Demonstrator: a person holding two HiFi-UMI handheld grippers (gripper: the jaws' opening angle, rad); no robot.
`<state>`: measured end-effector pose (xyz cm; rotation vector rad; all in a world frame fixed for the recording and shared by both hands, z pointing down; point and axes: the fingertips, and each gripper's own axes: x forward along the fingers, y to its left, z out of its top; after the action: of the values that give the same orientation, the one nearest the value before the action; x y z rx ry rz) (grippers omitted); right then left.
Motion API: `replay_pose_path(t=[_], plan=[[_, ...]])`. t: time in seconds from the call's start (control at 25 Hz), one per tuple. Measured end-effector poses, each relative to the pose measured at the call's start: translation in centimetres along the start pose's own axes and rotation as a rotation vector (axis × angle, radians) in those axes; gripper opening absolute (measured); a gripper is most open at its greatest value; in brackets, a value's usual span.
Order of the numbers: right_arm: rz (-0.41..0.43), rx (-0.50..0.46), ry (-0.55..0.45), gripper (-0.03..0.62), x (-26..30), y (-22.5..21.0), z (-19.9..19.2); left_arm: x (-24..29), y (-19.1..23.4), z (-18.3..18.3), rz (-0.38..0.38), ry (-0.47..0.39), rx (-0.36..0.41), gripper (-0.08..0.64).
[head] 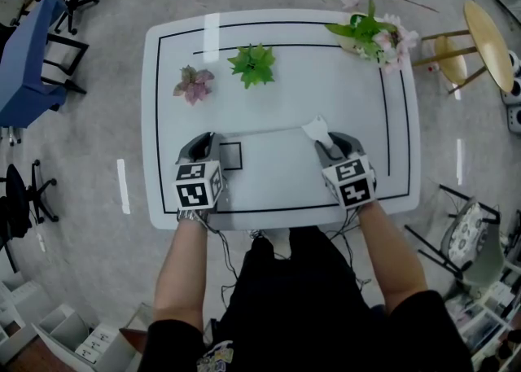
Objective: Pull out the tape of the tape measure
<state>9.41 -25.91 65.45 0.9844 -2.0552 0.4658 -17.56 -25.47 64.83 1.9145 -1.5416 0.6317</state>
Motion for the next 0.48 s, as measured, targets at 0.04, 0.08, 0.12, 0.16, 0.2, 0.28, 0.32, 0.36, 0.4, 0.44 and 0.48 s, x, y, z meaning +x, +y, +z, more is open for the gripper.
replay_pose_path(t=[0.04, 0.08, 0.12, 0.16, 0.2, 0.28, 0.32, 0.36, 0.4, 0.44, 0.48], plan=[[0.002, 0.002, 0.001, 0.133, 0.01, 0.0, -0.02, 0.01, -0.04, -0.02, -0.001, 0.001, 0.001, 0.034], [0.005, 0.006, 0.001, 0.135, 0.03, -0.02, -0.04, 0.03, -0.09, -0.05, -0.004, 0.001, 0.003, 0.034], [0.007, 0.009, 0.001, 0.135, 0.05, -0.04, -0.06, 0.06, -0.15, -0.09, -0.007, 0.001, 0.006, 0.034], [0.009, 0.01, 0.0, 0.136, 0.07, -0.07, -0.08, 0.07, -0.21, -0.13, -0.011, 0.001, 0.009, 0.034], [0.009, 0.01, -0.002, 0.137, 0.07, -0.08, -0.08, 0.06, -0.28, -0.15, -0.015, -0.001, 0.012, 0.034], [0.01, 0.006, -0.01, 0.137, 0.03, -0.03, -0.05, 0.0, -0.41, -0.16, -0.023, -0.001, 0.017, 0.034], [0.01, 0.004, -0.014, 0.137, 0.0, 0.0, -0.03, -0.03, -0.46, -0.16, -0.025, 0.0, 0.018, 0.037], [0.01, 0.003, -0.018, 0.137, -0.04, 0.0, -0.02, -0.04, -0.5, -0.16, -0.027, 0.001, 0.018, 0.041], [0.009, 0.002, -0.02, 0.137, -0.06, -0.01, -0.02, -0.04, -0.53, -0.16, -0.03, 0.002, 0.016, 0.046], [0.008, 0.0, -0.021, 0.137, -0.07, -0.03, -0.02, -0.04, -0.57, -0.16, -0.033, 0.001, 0.014, 0.049], [0.007, -0.003, -0.023, 0.137, -0.08, -0.04, -0.02, -0.06, -0.63, -0.14, -0.038, 0.0, 0.013, 0.053]])
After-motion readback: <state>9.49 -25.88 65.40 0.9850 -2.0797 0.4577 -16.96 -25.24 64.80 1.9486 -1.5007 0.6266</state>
